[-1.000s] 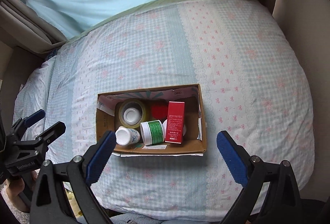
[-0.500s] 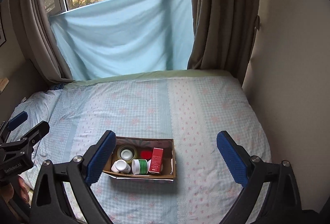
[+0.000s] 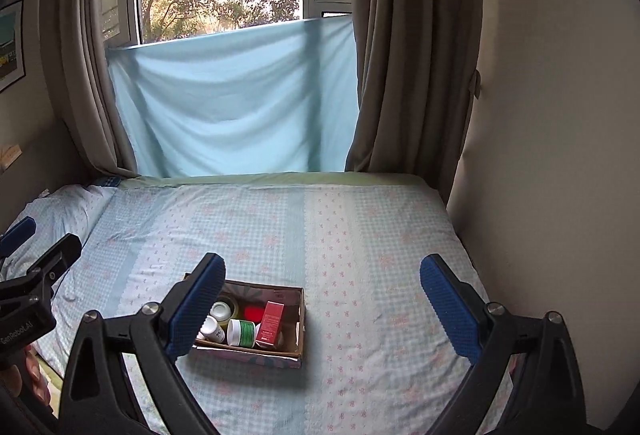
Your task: Organize rigid objects
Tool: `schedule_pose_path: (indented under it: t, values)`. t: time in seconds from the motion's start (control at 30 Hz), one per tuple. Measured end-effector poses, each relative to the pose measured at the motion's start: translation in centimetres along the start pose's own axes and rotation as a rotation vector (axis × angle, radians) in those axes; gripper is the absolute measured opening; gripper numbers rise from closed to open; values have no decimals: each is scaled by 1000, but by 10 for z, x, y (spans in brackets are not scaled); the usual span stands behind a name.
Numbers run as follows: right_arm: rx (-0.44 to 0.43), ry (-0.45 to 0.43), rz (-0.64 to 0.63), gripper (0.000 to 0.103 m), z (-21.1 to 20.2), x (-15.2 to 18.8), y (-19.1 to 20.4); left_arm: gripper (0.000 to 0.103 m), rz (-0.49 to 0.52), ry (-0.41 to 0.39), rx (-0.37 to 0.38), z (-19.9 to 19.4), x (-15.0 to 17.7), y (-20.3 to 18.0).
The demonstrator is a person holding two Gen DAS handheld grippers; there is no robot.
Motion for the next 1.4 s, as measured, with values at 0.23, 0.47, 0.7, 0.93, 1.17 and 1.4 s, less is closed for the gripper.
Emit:
schedule_pose_path:
  t: [0.23, 0.47, 0.7, 0.93, 1.17, 1.4]
  values:
    - [3, -25, -8, 97, -8, -2, -6, 103, 0, -6, -9, -8, 3, -5]
    - [1, -41, -16, 97, -11, -4, -6, 103, -7, -3, -15, -4, 1, -4]
    - [0, -38, -5, 97, -11, -5, -6, 103, -6, -11, -18, -5, 2, -3]
    - [4, -42, -2, 97, -11, -5, -7, 103, -8, -19, -17, -6, 3, -1]
    - [3, -40, -1, 97, -11, -5, -8, 103, -3, -24, -13, -7, 1, -2]
    - [5, -40, -1, 97, -11, -5, -8, 103, -4, -26, -14, -7, 1, 0]
Point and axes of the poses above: each gripper's, at about its wrist camera, not at the fingertips, and z roughly the way its jaws point, y to its left, x to its underside, the point moved 7 cm from there along z, roughly the way its jaws point, and after that the axes turned 9 degrees about -x, right-handed, at the moved point
